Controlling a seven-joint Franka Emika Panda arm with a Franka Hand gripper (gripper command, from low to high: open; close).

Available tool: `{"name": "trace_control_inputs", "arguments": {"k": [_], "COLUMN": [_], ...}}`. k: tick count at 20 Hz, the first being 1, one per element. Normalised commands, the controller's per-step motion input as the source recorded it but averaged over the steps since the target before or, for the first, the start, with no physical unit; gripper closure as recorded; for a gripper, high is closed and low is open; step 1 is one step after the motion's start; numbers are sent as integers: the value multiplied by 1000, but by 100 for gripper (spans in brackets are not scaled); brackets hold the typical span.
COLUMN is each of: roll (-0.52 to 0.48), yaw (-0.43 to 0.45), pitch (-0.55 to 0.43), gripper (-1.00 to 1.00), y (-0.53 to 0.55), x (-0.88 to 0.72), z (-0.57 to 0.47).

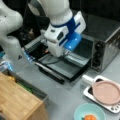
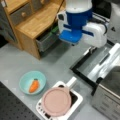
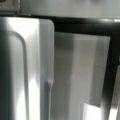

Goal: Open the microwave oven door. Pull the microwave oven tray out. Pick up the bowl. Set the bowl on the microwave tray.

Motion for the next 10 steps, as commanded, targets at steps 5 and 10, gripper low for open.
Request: {"name": "trace_control_inputs", "arguments": {"k": [5,10], "roll": [-197,-166], "yaw": [209,125], "pitch": [295,299], "gripper": [-100,-100], "y": [-72,-235], "x": [620,413], "z": [189,246]}}
